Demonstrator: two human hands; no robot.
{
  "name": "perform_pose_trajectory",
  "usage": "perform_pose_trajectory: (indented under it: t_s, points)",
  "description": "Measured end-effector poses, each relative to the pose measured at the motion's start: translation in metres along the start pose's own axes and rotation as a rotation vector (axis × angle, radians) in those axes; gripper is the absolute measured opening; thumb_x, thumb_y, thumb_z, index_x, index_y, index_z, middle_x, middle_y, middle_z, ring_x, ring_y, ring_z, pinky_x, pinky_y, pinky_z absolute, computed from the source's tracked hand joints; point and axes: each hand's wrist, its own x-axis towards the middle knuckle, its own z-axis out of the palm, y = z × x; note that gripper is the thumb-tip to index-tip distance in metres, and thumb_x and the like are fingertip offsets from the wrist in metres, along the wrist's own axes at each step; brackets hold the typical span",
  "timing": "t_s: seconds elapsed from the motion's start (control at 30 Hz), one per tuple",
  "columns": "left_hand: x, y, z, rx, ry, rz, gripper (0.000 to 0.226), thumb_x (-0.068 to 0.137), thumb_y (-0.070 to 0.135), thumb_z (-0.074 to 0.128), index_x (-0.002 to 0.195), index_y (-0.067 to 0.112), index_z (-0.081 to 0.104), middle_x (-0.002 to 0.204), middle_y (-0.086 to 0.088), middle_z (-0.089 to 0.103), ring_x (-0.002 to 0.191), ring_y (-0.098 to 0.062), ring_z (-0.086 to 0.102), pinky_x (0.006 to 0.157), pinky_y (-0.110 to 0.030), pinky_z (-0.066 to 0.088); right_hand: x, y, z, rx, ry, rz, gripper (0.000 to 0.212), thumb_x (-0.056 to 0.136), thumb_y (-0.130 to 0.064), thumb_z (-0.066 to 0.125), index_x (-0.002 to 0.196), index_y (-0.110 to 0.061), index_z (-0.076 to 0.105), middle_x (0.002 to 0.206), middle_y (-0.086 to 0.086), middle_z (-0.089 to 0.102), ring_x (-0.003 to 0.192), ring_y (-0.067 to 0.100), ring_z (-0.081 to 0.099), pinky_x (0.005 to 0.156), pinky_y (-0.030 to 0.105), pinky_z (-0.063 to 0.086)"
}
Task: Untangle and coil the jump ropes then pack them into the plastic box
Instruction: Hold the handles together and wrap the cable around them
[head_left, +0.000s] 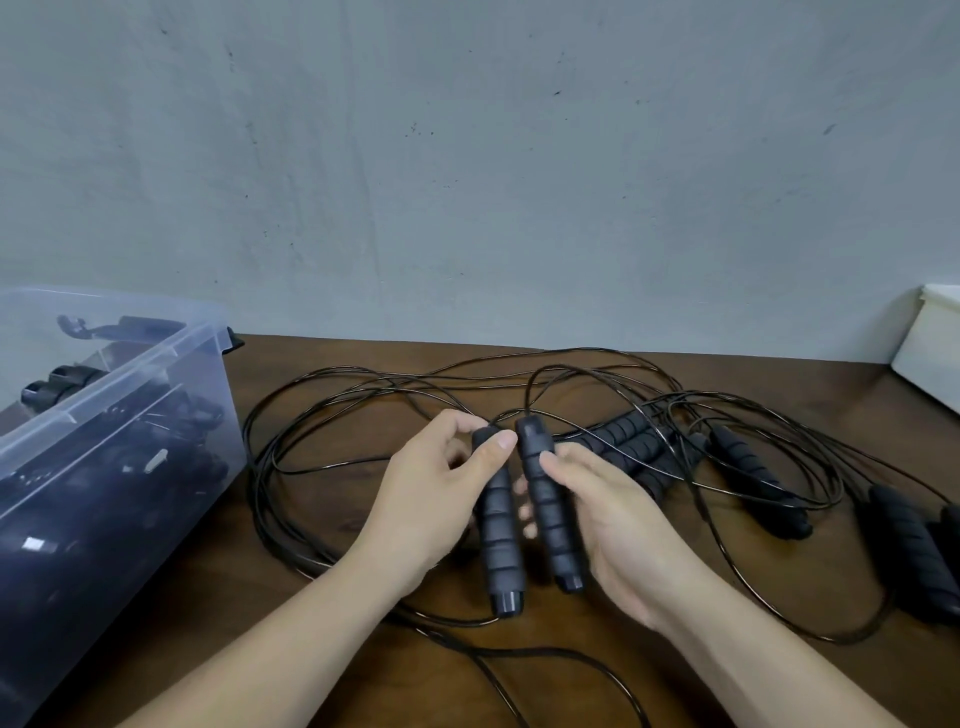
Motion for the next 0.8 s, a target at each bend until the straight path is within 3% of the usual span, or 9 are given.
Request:
perform_pose_trajectory:
  t_s: [0.07,0.13,0.3,0.47,0.53,0.6,0.67,0.73,0.8]
  points:
    - [-0.002,0.002,0.002,-0.035,0.013,0.006,0.022,0.095,0.053,0.069,0.107,0.035,0.067,0.086,0.003,0.076,0.066,-0.012,0.068,0.058,-0.031,0.056,-0.002,0.003,0.004,-0.124,-0.022,-0.034,0.022,0.108,-0.035,0.059,0.118,-0.022,0.075,0.116,0.007,0.078,0.112,0.025,0.073,0.103,0.048,0.057]
    - [-0.003,0.004,0.003,-0.046,0.030,0.016,0.024,0.096,0.051,0.070,0.109,0.032,0.066,0.087,0.003,0.076,0.065,-0.012,0.069,0.057,-0.030,0.057,-0.003,0.006,0.007,-0.181,0.000,-0.055,0.021,0.108,-0.039,0.060,0.123,-0.033,0.072,0.119,-0.001,0.078,0.117,0.019,0.073,0.106,0.045,0.056]
    - [-0.004,0.007,0.000,-0.028,0.050,0.031,0.022,0.097,0.046,0.070,0.110,0.030,0.065,0.088,0.004,0.077,0.070,-0.013,0.072,0.057,-0.031,0.059,-0.005,0.002,0.006,-0.283,0.053,-0.124,0.022,0.104,-0.044,0.064,0.122,-0.031,0.062,0.113,-0.003,0.079,0.108,0.018,0.076,0.099,0.046,0.061]
    - [-0.005,0.011,0.000,-0.064,0.010,0.003,0.028,0.094,0.041,0.075,0.114,0.026,0.061,0.094,0.002,0.077,0.081,-0.019,0.076,0.063,-0.047,0.066,-0.008,-0.002,0.005,-0.427,0.029,-0.207,0.018,0.105,-0.045,0.063,0.121,-0.035,0.063,0.112,-0.006,0.079,0.106,0.013,0.076,0.099,0.047,0.060]
    - [-0.006,0.012,0.000,-0.057,0.023,0.008,0.031,0.092,0.043,0.077,0.113,0.027,0.061,0.096,0.002,0.078,0.082,-0.020,0.076,0.068,-0.051,0.066,-0.011,-0.003,0.006,-0.530,-0.024,-0.208,0.037,0.097,-0.044,0.076,0.129,-0.043,0.058,0.116,-0.016,0.077,0.109,0.005,0.073,0.098,0.036,0.058]
    - [-0.006,0.013,0.000,-0.028,0.044,0.027,0.036,0.089,0.047,0.079,0.112,0.028,0.060,0.097,0.004,0.078,0.080,-0.019,0.077,0.067,-0.051,0.066,-0.014,-0.002,0.006,-0.655,-0.092,-0.194,0.077,0.079,-0.042,0.093,0.141,-0.049,0.047,0.127,-0.026,0.070,0.117,-0.003,0.067,0.099,0.025,0.055]
    - [-0.005,0.016,-0.002,-0.032,0.053,0.034,0.041,0.085,0.049,0.081,0.111,0.027,0.058,0.099,0.004,0.078,0.078,-0.018,0.077,0.062,-0.049,0.066,-0.014,0.001,0.008,-0.796,-0.076,-0.242,0.105,0.071,-0.042,0.097,0.154,-0.053,0.034,0.136,-0.030,0.060,0.125,-0.011,0.057,0.099,0.013,0.049]
    - [-0.004,0.017,-0.003,-0.029,0.050,0.030,0.043,0.084,0.048,0.082,0.112,0.028,0.056,0.104,0.004,0.078,0.083,-0.015,0.077,0.062,-0.045,0.066,-0.011,0.001,0.012,-0.902,-0.016,-0.292,0.115,0.075,-0.036,0.092,0.164,-0.050,0.020,0.142,-0.032,0.047,0.127,-0.014,0.049,0.095,0.003,0.041]
    - [-0.004,0.021,-0.006,0.052,0.069,0.077,0.054,0.082,0.056,0.079,0.122,0.033,0.052,0.115,0.008,0.075,0.096,-0.007,0.075,0.073,-0.038,0.066,-0.009,-0.006,0.012,-0.987,-0.006,-0.293,0.119,0.079,-0.033,0.084,0.170,-0.041,0.009,0.152,-0.029,0.042,0.134,-0.011,0.045,0.102,0.006,0.039]
